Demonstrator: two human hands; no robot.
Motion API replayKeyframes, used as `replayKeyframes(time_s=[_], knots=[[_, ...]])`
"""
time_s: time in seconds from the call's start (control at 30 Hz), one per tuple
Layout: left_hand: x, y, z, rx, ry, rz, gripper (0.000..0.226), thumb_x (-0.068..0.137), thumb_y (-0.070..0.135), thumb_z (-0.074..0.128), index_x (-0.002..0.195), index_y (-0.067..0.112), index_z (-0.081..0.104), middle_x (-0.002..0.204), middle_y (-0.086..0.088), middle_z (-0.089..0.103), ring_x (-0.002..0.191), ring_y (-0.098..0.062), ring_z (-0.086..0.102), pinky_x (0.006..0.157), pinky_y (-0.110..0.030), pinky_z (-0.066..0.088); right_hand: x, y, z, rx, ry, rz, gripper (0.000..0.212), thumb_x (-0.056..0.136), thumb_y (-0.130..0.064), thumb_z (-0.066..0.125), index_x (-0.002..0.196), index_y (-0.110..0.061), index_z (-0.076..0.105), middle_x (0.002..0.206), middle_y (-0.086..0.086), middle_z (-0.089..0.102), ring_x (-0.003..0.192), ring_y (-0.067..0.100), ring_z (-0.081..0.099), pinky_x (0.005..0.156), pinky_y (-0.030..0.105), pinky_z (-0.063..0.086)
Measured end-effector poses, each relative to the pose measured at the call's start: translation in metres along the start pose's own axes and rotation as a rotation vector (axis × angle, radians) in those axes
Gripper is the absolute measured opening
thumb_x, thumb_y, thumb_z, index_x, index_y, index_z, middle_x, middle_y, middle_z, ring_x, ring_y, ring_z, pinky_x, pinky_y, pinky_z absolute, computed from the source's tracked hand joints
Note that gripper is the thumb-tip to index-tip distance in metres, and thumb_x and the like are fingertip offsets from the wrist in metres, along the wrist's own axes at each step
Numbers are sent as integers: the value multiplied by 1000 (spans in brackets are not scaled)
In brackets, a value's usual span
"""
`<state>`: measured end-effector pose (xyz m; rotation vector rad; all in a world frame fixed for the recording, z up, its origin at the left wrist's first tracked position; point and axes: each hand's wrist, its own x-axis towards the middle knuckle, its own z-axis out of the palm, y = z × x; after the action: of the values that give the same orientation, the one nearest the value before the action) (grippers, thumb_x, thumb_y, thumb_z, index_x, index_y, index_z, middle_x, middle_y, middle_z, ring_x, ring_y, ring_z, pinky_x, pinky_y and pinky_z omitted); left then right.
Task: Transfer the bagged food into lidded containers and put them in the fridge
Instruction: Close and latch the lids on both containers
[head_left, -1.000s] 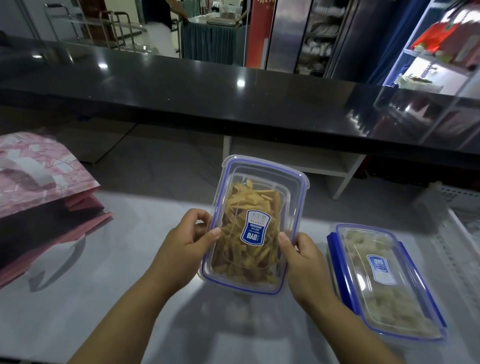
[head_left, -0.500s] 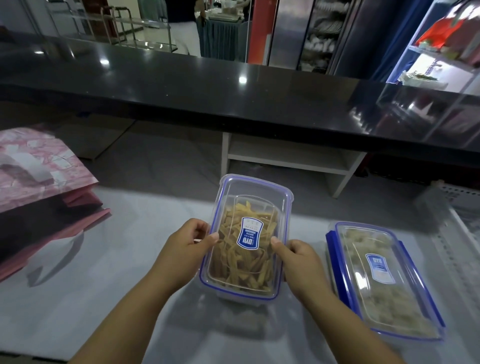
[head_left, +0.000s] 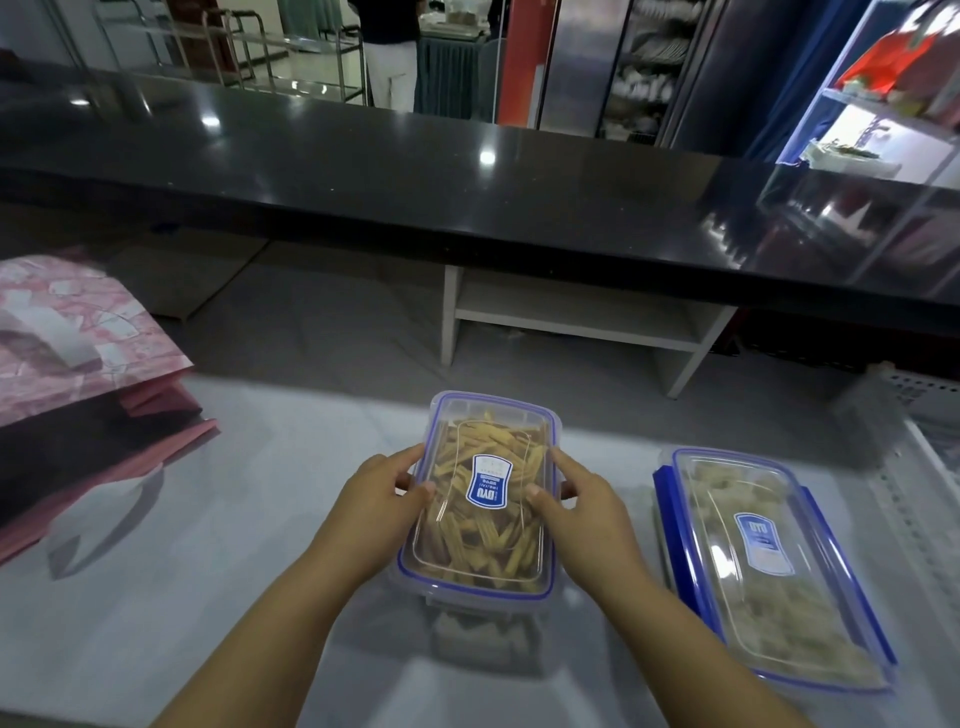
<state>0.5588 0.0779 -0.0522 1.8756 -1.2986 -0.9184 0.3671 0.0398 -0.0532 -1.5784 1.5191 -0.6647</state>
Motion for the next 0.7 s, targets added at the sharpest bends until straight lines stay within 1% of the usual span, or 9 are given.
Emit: replayKeyframes(time_s=[0.1,0.2,0.3,0.37,0.43,0.5,0.6,0.67,0.7], knots=[[2,-2,-1,11,-5,-14,37,93,23,53,130,29,52,106,-1,56,83,-5,54,59,-10,36,3,3,1,-81,-9,4,40,92,-35,56,130,-39,48,111,-3,48,94,10,53,85,29,51],[4,-4,-2,-31,-20,-32,28,93,20,53,120,28,58,97,0,60,81,-6,56,57,-14,39,3,6,0,-28,-7,23,49,88,-36,62,134,-36,46,118,-2,49,101,12,55,88,35,53],[5,-4,-3,-79,-13,-47,20,92,23,55,110,29,60,86,1,62,75,-10,60,57,-22,47,6,7,-1,53,-11,72,53,83,-34,69,131,-32,47,123,1,51,105,15,56,83,35,56],[7,-5,-4,-93,11,-54,17,91,27,57,107,25,63,83,-1,62,74,-16,62,61,-31,54,7,7,-2,119,-26,115,53,82,-28,71,128,-33,45,117,1,56,99,15,59,76,33,57],[9,-5,-6,-127,4,-90,16,89,30,61,104,23,61,89,-3,61,75,-18,63,61,-33,56,8,6,-2,194,-48,175,65,80,-26,73,134,-31,36,104,-1,61,85,13,64,68,32,58],[11,-7,-6,-178,-34,-156,25,86,33,63,108,24,54,104,-6,59,81,-20,64,59,-31,55,10,6,-3,229,-54,251,80,80,-27,74,143,-20,25,103,2,62,74,9,63,63,28,55],[12,-12,-6,-232,-69,-265,58,84,41,64,132,24,37,126,-10,54,93,-25,63,68,-33,54,11,5,-3,184,-57,290,79,82,-29,70,145,-11,25,120,9,61,71,6,58,65,27,53],[13,-13,-4,-212,-73,-296,71,83,45,62,141,19,31,135,-10,52,104,-27,59,78,-37,53,11,4,-4,147,-53,295,78,83,-33,68,145,-10,26,129,10,55,83,12,61,63,25,50],[13,-12,-5,-196,-73,-295,73,84,45,62,142,16,31,135,-10,52,103,-25,59,79,-36,52,11,5,-4,127,-53,298,78,83,-36,68,144,-10,28,132,10,53,92,17,61,63,25,49]])
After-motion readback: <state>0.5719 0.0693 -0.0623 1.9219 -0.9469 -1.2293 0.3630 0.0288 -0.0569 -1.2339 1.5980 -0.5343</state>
